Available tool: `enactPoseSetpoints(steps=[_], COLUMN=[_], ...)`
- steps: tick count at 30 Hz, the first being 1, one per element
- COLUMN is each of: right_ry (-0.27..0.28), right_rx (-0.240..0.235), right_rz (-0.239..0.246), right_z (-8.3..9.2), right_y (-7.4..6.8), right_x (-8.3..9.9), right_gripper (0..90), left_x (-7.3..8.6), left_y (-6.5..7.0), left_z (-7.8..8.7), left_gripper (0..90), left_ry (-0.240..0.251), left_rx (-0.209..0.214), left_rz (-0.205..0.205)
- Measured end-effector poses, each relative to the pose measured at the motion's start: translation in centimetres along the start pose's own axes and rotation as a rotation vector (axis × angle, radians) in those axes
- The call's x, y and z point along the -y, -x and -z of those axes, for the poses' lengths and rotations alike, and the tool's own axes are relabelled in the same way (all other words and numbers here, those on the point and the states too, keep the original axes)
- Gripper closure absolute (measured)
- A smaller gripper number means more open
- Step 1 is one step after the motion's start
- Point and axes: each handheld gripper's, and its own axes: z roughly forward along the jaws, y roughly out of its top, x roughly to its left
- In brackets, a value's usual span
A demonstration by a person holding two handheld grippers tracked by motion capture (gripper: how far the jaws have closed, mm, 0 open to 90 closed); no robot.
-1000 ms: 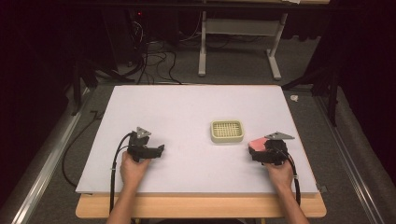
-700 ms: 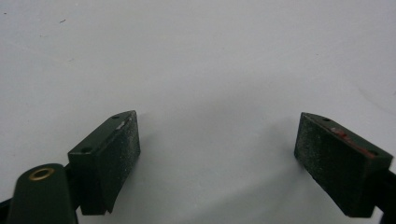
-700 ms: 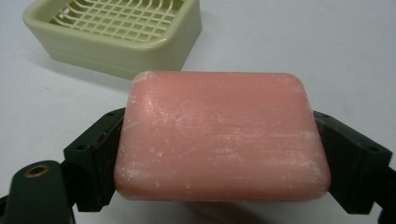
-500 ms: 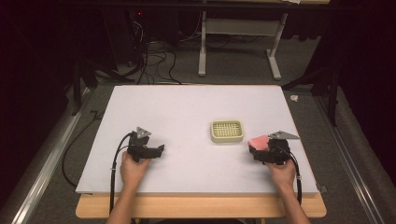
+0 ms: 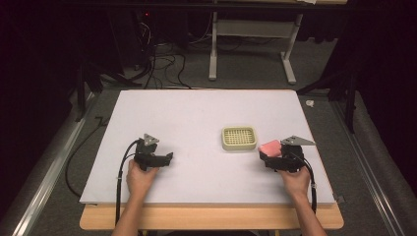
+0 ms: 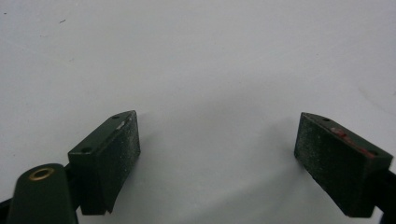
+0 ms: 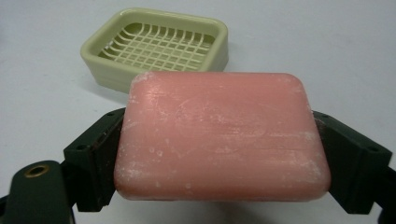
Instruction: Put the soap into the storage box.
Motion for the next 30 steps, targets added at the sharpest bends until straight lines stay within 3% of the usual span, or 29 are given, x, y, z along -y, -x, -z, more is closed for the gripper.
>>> enactPoseSetpoints(steps=[30], right_ry=[0.024], right_rx=[-0.073], right_rz=[0.022], right_z=[-0.3], right_y=[-1.9], right_x=[-2.8], right_gripper=[13.9], left_x=[0.0], left_y=[0.0], left_z=[0.0], left_gripper=[14.8], left_ry=[0.001], left_rx=[-0.001], left_rz=[0.0])
